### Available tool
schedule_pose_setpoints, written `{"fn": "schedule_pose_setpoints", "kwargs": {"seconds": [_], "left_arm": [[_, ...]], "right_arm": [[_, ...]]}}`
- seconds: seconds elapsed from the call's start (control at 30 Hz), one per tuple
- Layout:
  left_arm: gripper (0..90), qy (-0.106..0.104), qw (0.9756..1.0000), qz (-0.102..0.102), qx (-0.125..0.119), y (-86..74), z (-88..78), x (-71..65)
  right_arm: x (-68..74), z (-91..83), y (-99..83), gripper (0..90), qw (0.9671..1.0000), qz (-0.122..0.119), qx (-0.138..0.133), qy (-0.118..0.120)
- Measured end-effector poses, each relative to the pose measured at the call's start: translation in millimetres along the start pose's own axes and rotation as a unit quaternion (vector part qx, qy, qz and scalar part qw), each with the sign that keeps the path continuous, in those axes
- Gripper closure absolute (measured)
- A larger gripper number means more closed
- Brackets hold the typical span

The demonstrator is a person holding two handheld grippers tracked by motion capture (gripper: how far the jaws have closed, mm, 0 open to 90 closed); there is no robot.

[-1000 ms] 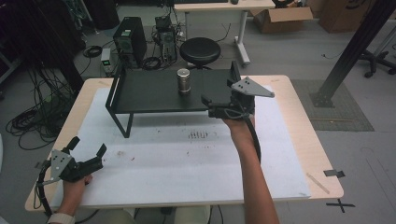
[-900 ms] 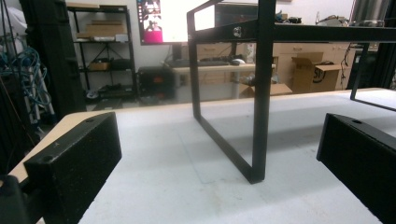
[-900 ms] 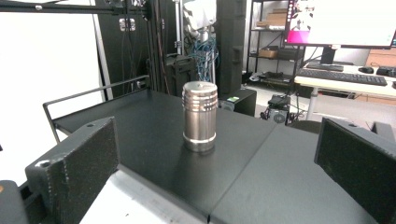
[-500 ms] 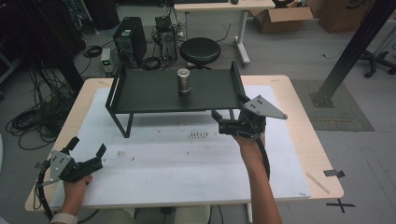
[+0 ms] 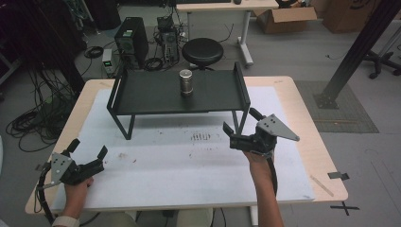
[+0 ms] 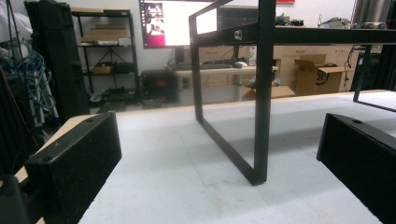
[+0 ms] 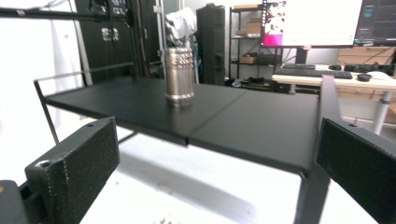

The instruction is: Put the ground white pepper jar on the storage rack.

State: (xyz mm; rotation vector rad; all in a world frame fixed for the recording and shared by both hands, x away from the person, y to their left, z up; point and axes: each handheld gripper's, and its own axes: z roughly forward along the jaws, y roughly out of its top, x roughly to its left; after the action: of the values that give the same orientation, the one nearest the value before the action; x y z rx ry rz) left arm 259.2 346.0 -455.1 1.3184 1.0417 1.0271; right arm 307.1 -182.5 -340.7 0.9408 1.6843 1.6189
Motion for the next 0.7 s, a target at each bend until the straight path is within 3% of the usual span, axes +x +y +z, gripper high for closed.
{"fn": "schedule_pose_setpoints", "kwargs": {"seconds": [0.17, 0.4, 0.7], "left_arm": [[0.2, 0.000, 1.0000, 0.000, 0.000, 0.0, 0.0, -0.2], [0.2, 0.000, 1.0000, 0.000, 0.001, 0.0, 0.1, -0.1], [0.2, 0.000, 1.0000, -0.001, 0.003, 0.2, 0.6, 0.0]], "right_arm": [[-2.5, -9.9, -15.1, 0.0, 0.9999, -0.009, 0.003, -0.009], [-8.7, -19.7, -43.7, 0.0, 0.9995, 0.021, -0.007, -0.023], [-16.2, -25.2, -69.0, 0.0, 0.9984, 0.036, -0.003, -0.044]]}}
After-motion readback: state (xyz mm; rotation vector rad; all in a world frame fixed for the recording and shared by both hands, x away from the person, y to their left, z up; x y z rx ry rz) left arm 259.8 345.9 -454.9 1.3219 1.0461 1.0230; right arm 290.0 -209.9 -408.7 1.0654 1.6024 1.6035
